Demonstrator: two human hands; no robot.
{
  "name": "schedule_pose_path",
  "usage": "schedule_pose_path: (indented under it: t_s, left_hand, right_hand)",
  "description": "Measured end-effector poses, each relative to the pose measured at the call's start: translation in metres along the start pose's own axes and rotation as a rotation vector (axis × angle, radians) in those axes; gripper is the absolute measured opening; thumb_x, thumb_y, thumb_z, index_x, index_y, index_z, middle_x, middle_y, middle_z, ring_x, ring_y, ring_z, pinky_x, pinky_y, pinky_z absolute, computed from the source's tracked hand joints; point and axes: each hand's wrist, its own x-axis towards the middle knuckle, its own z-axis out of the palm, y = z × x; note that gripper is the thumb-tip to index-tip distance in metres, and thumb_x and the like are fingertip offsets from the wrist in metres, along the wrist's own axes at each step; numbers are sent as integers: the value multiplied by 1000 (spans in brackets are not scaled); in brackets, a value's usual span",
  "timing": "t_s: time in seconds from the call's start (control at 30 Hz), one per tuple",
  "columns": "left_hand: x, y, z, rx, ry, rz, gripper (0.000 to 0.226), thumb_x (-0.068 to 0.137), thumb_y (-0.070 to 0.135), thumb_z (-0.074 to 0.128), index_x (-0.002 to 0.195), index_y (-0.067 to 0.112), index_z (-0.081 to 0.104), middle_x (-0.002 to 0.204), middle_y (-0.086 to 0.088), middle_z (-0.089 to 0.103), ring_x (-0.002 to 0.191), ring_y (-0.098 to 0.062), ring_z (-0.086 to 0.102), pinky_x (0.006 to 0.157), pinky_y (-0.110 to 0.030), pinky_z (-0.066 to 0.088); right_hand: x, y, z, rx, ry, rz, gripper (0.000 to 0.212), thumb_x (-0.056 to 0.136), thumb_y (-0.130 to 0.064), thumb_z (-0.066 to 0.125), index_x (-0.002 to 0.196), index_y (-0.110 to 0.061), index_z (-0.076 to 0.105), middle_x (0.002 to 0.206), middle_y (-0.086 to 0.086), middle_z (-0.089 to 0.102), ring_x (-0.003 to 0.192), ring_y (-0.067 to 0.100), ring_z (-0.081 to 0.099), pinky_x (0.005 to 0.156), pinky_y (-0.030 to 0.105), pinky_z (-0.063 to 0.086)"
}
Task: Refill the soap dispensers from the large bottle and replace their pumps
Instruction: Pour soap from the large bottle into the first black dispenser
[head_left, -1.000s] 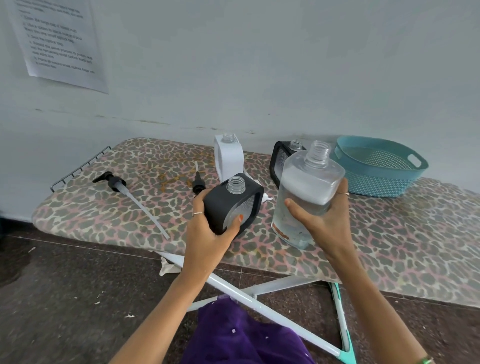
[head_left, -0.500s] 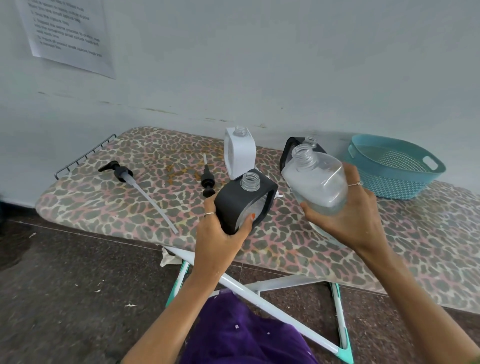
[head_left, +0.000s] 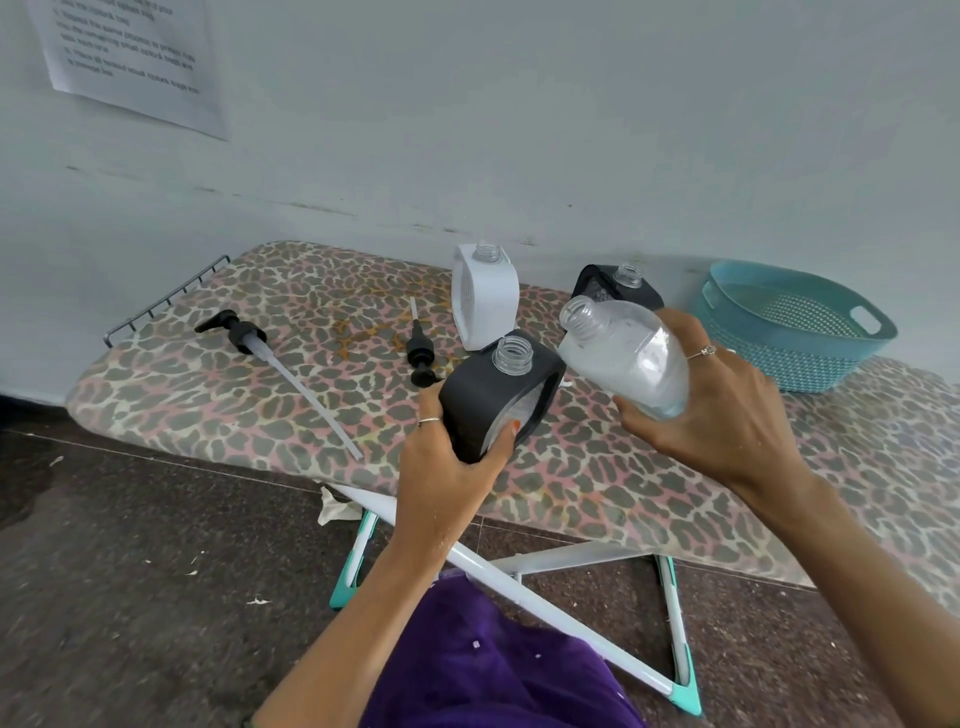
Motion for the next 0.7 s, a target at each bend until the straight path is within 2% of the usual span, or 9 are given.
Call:
schedule_pose_path:
  t_s: [0.13, 0.2, 0.3, 0.57, 0.7]
  left_hand:
    - [0, -1, 1, -13, 1, 7, 49, 79, 26, 77, 114, 22, 43, 67, 6, 59, 53, -4, 56, 49, -16, 46]
    - [0, 0, 1, -26, -2, 11, 50, 79, 25, 77, 116, 19, 45, 74, 8, 62, 59, 0, 59, 54, -12, 46]
    - [0, 1, 0, -29, -1, 21, 49, 79, 23, 77, 113, 26, 42, 71, 15, 58, 57, 3, 58, 52, -10, 44]
    - [0, 1, 0, -17, 11, 33, 47, 78, 26, 78, 112, 24, 44, 75, 12, 61, 62, -2, 60, 53, -15, 48]
    - [0, 0, 0, -19, 20, 38, 47, 78, 25, 78, 110, 26, 43, 80, 5, 65, 67, -11, 63, 57, -29, 55]
  right_hand:
    - [3, -3, -3, -49, 7, -52, 75, 65, -36, 79, 129, -16, 44, 93, 12, 67, 77, 38, 63, 58, 36, 44]
    - [4, -2, -5, -73, 6, -63, 76, 65, -39, 78, 129, -17, 43, 95, 13, 67, 78, 38, 64, 59, 37, 45]
    - [6, -3, -8, -97, 0, -81, 76, 65, -40, 78, 128, -21, 41, 99, 13, 66, 82, 38, 64, 60, 37, 44]
    - [11, -5, -10, -147, -32, -90, 77, 63, -35, 80, 130, -16, 48, 103, 15, 66, 86, 39, 64, 62, 39, 43]
    - [14, -4, -12, -172, -19, -114, 76, 61, -34, 81, 128, -14, 50, 96, 14, 67, 79, 38, 64, 58, 37, 44]
